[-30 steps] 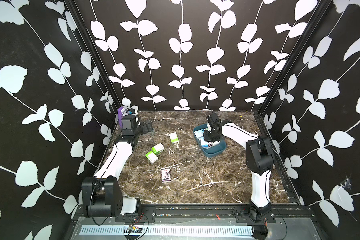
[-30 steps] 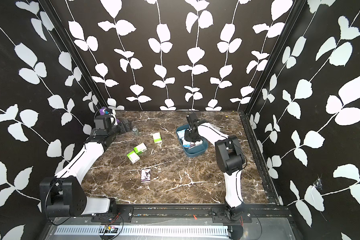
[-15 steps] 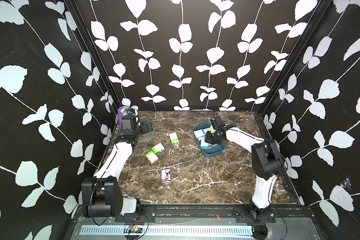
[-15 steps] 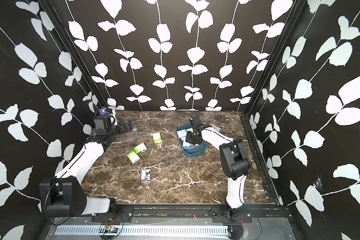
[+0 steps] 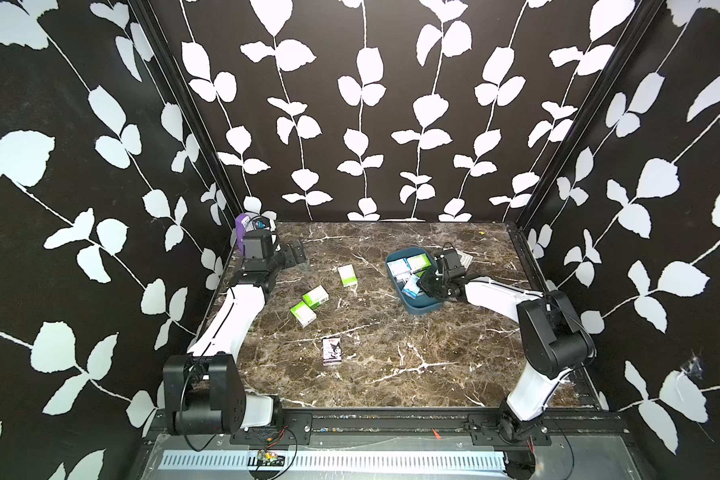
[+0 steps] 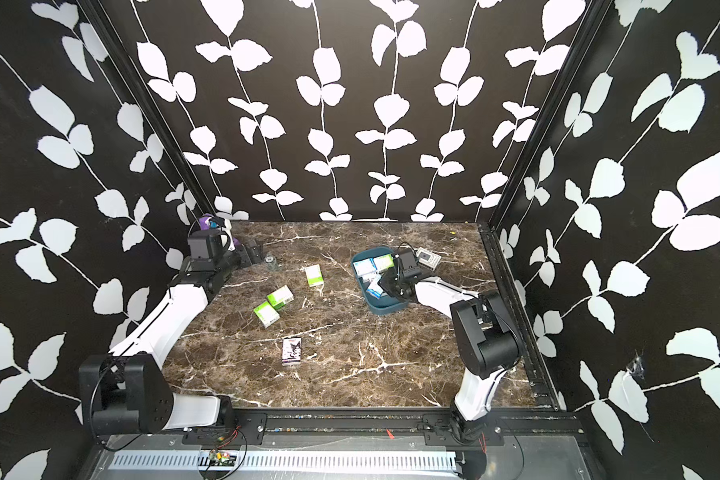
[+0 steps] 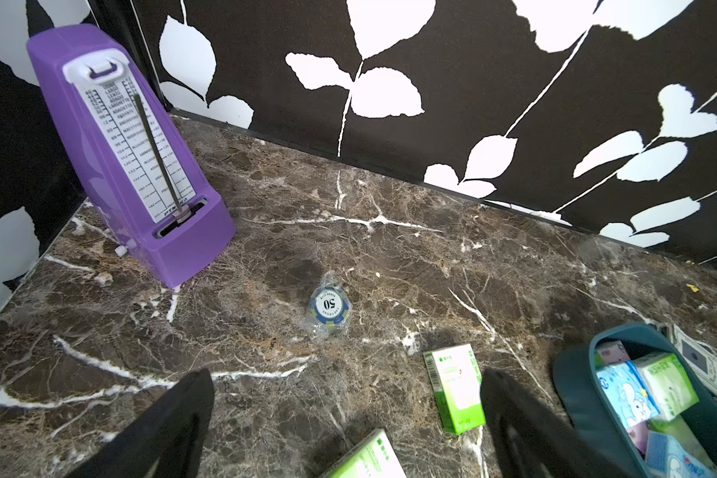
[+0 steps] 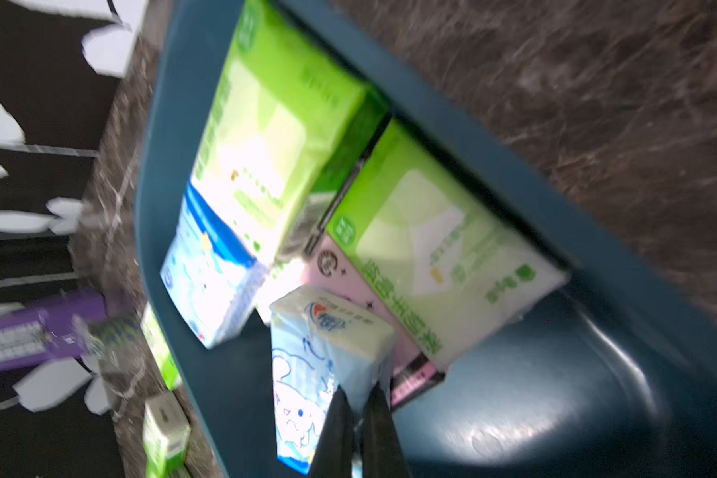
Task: Put the pocket tissues into the storage box
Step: Place the pocket tissues in the storage box.
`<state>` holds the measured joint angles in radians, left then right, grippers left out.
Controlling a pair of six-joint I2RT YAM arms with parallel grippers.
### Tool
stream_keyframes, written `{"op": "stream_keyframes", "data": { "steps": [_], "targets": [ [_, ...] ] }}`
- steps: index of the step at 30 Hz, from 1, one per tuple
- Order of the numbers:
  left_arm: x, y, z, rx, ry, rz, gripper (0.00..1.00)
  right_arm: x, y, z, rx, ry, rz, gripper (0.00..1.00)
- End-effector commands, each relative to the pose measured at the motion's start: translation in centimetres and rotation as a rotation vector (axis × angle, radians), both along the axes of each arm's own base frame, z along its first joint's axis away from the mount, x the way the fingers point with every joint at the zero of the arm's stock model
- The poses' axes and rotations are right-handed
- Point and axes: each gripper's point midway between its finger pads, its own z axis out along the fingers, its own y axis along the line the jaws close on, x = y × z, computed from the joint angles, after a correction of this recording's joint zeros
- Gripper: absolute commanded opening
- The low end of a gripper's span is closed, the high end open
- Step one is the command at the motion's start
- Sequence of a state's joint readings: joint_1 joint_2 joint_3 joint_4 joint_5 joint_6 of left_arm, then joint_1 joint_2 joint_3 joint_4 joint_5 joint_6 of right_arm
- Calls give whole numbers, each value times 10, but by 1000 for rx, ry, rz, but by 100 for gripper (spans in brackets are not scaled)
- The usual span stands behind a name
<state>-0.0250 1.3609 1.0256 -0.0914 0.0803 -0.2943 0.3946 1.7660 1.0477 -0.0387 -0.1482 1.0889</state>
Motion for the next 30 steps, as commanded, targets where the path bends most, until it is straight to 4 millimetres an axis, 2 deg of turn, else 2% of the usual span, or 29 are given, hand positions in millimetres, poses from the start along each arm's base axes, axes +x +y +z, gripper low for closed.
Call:
{"op": "stream_keyframes", "data": {
  "steps": [1,9,14,20,22,24,27,30],
  "targets": [
    [-5,4,9,21,-30,5,99,16,-15,11,21,-77,-146,0],
    [-6,5,9,24,-30,8,99,18,1,-5,96,-51,-198,0],
    [-5,5,9,24,-31,8,99,17,15,-6,122,-60,-225,0],
    [-4,4,11,23,-33,4,99,15,47,-12,190,-34,-218,0],
    [-4,4,10,21,-32,4,99,11,54,-15,208,-18,-223,6],
    [-4,4,10,23,-31,4,99,8,58,-18,228,-15,-231,17],
    [-4,4,10,23,-30,2,99,4,57,-16,234,-13,-234,28],
    [-3,4,11,27,-31,0,99,2,51,-7,230,-29,-234,45]
  ]
}}
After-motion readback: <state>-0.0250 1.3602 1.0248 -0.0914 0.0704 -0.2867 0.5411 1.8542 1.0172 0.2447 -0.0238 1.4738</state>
